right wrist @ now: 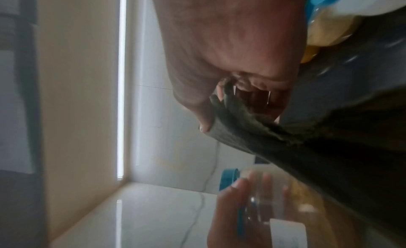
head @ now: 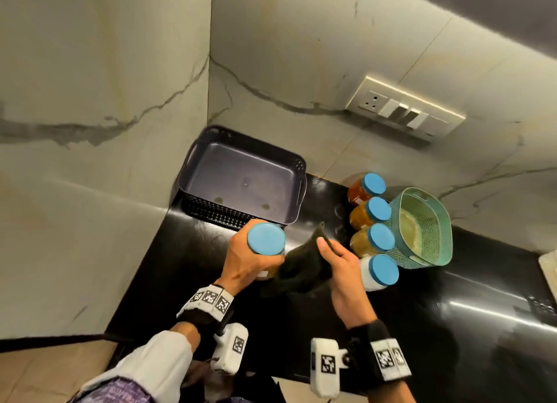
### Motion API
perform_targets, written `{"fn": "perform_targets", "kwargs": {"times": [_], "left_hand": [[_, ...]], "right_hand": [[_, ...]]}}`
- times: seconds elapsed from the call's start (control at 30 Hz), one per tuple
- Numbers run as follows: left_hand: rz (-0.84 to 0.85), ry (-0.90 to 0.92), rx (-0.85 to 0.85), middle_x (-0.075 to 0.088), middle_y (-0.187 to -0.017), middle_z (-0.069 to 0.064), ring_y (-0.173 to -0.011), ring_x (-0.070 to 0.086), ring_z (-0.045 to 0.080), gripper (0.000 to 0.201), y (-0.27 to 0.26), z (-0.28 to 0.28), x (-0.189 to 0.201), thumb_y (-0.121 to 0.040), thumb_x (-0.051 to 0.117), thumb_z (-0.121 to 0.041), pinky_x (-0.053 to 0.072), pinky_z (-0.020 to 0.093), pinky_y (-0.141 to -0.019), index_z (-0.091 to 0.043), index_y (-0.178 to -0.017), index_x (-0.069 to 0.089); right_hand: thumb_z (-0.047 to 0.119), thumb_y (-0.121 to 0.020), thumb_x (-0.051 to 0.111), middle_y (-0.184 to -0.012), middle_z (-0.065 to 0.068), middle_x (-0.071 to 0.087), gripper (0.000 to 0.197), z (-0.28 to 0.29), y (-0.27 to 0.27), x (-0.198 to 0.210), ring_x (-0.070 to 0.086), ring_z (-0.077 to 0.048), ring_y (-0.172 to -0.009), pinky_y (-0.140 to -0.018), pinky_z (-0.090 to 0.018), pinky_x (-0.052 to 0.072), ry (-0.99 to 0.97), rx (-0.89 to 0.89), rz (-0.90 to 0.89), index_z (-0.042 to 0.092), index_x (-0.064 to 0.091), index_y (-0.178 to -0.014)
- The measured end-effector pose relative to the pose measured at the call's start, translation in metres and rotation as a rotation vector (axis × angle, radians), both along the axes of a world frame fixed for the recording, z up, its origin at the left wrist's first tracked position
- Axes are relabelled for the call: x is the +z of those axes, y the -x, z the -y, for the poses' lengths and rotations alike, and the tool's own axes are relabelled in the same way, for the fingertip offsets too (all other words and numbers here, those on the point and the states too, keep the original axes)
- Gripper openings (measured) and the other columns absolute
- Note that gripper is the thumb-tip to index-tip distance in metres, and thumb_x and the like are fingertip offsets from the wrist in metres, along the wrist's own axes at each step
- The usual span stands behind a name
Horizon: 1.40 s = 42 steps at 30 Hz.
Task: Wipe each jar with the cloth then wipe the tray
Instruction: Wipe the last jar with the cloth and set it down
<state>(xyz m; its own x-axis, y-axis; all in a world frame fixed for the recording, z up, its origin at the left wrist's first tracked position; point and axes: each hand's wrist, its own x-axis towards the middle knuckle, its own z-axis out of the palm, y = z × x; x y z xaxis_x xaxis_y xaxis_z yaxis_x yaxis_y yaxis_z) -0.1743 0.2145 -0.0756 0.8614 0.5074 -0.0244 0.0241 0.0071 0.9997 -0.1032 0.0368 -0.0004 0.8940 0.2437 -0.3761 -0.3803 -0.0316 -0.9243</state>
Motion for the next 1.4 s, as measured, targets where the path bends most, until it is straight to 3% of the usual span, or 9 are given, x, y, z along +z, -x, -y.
{"fn": "perform_targets", "kwargs": {"times": [0.17,0.43,0.57,0.87,1.0,1.07,1.17,1.27,1.4], "left_hand": [[0.15,0.203,-0.082,0.076,-0.104,0.003,-0.098,0.073,0.016,0.065,-0.013,0.002,0.071,-0.059,0.089,-0.038,0.061,0.028,-0.083,-0.014,-0.116,0.069],[0.229,0.428,-0.144,0.076,-0.103,0.017,-0.096,0.073,0.03,0.045,-0.017,-0.005,0.148,-0.075,0.077,-0.027,0.06,0.045,-0.088,-0.006,-0.115,0.074],[0.236,0.493,-0.145,0.076,-0.106,0.017,-0.096,0.073,0.029,0.06,-0.019,-0.004,0.176,-0.07,0.082,-0.038,0.061,0.04,-0.084,-0.004,-0.119,0.072],[0.275,0.414,0.058,0.079,-0.102,0.012,-0.099,0.077,0.033,0.066,-0.034,-0.009,0.19,-0.061,0.09,-0.05,0.063,0.04,-0.082,-0.012,-0.113,0.075],[0.251,0.468,0.074,0.078,-0.105,0.019,-0.105,0.073,0.044,0.069,-0.039,-0.017,0.188,-0.062,0.089,-0.052,0.059,0.055,-0.095,-0.008,-0.113,0.075],[0.241,0.475,0.084,0.078,-0.104,0.019,-0.103,0.074,0.044,0.07,-0.042,-0.016,0.191,-0.062,0.091,-0.051,0.059,0.055,-0.095,-0.008,-0.114,0.075],[0.248,0.461,0.07,0.08,-0.101,0.016,-0.096,0.077,0.038,0.063,-0.046,-0.015,0.198,-0.065,0.096,-0.04,0.062,0.05,-0.088,-0.007,-0.114,0.075],[0.262,0.434,0.083,0.08,-0.096,0.012,-0.088,0.077,0.029,0.062,-0.049,-0.02,0.202,-0.062,0.093,-0.045,0.063,0.041,-0.079,-0.008,-0.109,0.075],[0.249,0.47,0.109,0.079,-0.089,0.011,-0.082,0.075,0.03,0.058,-0.049,-0.026,0.197,-0.058,0.091,-0.054,0.06,0.043,-0.079,-0.011,-0.094,0.077]], "right_hand": [[0.017,-0.093,0.069,-0.096,-0.011,0.075,0.008,-0.015,0.011,0.065,0.072,-0.029,-0.095,-0.081,-0.036,0.06,-0.142,0.007,0.159,0.013,0.076,-0.097],[0.035,-0.086,0.077,-0.116,-0.012,0.07,0.04,-0.041,0.029,0.109,0.069,-0.029,-0.112,-0.095,-0.044,0.058,-0.104,0.114,0.635,0.019,0.065,-0.121],[0.05,-0.092,0.066,-0.113,-0.007,0.076,0.046,-0.059,0.026,0.12,0.073,-0.024,-0.107,-0.089,-0.034,0.061,-0.149,0.052,0.511,0.017,0.066,-0.124],[0.049,-0.095,0.052,-0.099,-0.001,0.079,0.028,-0.082,0.026,0.14,0.075,-0.02,-0.099,-0.089,-0.037,0.061,-0.171,0.034,0.486,0.039,0.078,-0.096],[0.045,-0.104,0.051,-0.113,-0.003,0.076,0.038,-0.081,0.034,0.131,0.071,-0.021,-0.109,-0.091,-0.031,0.059,-0.181,0.072,0.629,0.02,0.069,-0.126],[0.044,-0.102,0.053,-0.104,-0.006,0.078,0.032,-0.086,0.019,0.141,0.074,-0.025,-0.1,-0.089,-0.037,0.06,-0.122,0.046,0.571,0.023,0.073,-0.112],[0.043,-0.098,0.054,-0.099,-0.006,0.079,0.026,-0.09,0.001,0.156,0.076,-0.027,-0.096,-0.094,-0.051,0.059,-0.092,0.057,0.462,0.03,0.077,-0.098],[0.04,-0.103,0.051,-0.098,-0.001,0.078,0.027,-0.087,0.017,0.151,0.075,-0.021,-0.095,-0.091,-0.042,0.061,-0.134,0.053,0.579,0.042,0.077,-0.097],[0.029,-0.105,0.053,-0.112,-0.009,0.073,0.03,-0.087,0.036,0.134,0.071,-0.024,-0.106,-0.09,-0.038,0.059,-0.121,0.078,0.749,0.014,0.068,-0.126]]}}
